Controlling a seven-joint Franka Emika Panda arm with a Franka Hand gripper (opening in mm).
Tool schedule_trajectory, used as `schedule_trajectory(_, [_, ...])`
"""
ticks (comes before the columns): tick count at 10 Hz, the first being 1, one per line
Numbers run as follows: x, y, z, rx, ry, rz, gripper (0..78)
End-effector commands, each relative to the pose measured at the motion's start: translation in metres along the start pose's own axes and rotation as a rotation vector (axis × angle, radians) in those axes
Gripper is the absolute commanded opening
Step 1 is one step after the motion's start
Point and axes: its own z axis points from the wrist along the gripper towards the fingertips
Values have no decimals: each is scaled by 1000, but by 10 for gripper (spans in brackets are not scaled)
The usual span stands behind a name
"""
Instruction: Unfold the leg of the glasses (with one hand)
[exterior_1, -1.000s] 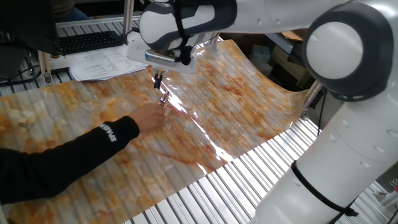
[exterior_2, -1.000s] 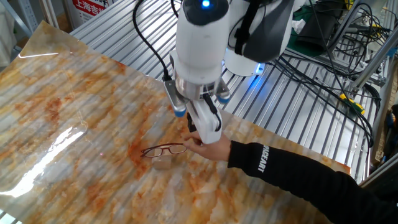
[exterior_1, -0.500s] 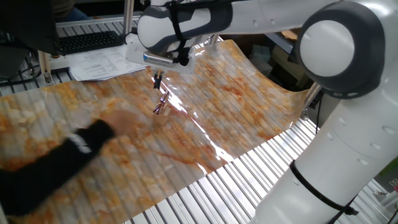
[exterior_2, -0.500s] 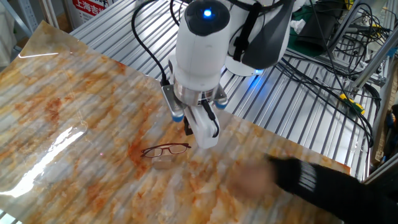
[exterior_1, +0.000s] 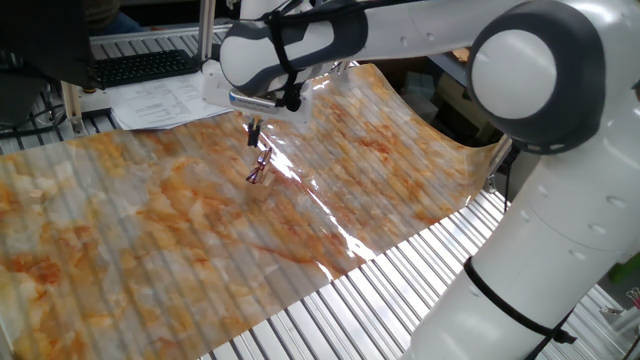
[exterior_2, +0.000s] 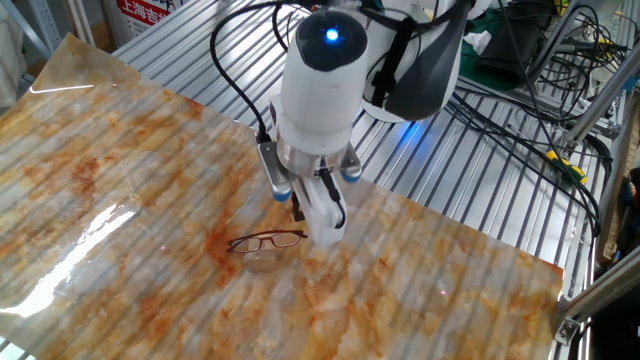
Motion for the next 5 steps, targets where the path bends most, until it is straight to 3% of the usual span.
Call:
schedule_trajectory(1, [-5,7,12,31,-42,72,0])
schedule_trajectory(5, [-6,12,19,34,-56,102,0])
